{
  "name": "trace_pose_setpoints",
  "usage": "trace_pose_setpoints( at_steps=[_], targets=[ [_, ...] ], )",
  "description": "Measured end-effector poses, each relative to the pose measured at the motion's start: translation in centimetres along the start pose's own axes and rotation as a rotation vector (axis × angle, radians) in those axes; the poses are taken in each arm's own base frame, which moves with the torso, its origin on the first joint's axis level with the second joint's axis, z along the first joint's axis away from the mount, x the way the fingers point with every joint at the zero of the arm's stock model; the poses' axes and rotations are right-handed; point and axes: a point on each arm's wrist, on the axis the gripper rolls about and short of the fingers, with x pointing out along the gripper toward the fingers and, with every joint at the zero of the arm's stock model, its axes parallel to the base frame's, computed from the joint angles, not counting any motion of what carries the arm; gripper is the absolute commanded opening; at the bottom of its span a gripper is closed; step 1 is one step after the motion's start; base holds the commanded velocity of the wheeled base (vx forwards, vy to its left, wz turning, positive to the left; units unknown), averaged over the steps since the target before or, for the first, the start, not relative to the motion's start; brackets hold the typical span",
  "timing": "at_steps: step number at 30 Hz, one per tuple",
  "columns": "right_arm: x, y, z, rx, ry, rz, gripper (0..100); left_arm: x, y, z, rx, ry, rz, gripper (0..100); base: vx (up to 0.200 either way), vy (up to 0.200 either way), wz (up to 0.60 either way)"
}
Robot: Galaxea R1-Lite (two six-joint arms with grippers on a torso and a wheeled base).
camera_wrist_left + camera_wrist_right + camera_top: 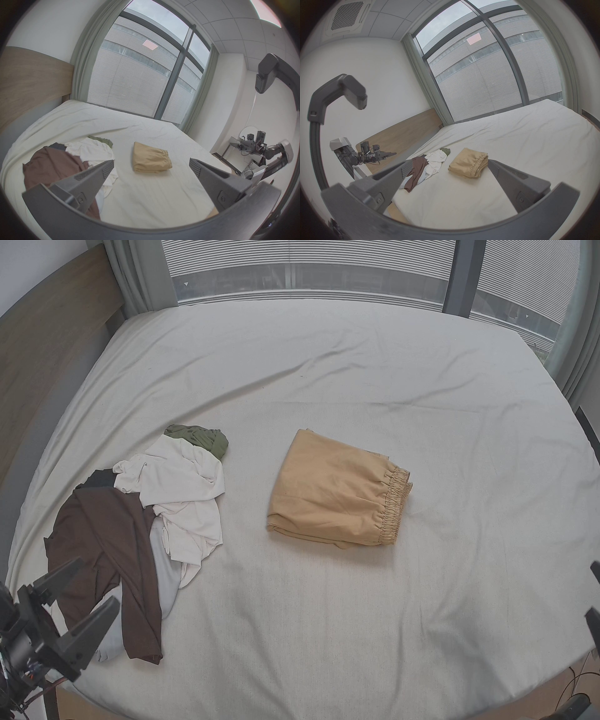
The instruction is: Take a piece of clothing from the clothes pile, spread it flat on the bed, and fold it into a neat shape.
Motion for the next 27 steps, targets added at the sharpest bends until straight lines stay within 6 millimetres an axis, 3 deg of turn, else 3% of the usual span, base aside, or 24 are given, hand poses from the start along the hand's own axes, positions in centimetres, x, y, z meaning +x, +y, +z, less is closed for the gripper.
trace_pose_setpoints(
  at_steps=[7,11,15,20,27],
  targets=[
    [-2.6,0.5,-3.1,-0.053,-0.023,-0.139,100,-4.5,-0.3,-1.3,0.006,-0.034,0.088,100,0.0,0.0,0.0],
    [-3.3,0.0,-4.9,-0.093,-0.005,-0.349,100,-6.1,-0.5,-2.0,0.022,-0.067,0.148,100,0.0,0.0,0.0],
    [-3.9,-0.4,-6.0,-0.13,0.017,-0.539,100,-7.7,-0.8,-4.0,0.048,-0.021,0.253,100,0.0,0.0,0.0],
    [-4.1,-0.6,-6.6,-0.157,0.044,-0.598,100,-8.7,-1.0,-5.8,0.087,0.018,0.351,100,0.0,0.0,0.0],
    [-4.1,-0.5,-6.8,-0.141,0.044,-0.558,100,-9.1,-1.2,-6.1,0.164,-0.009,0.43,100,0.0,0.0,0.0]
  ],
)
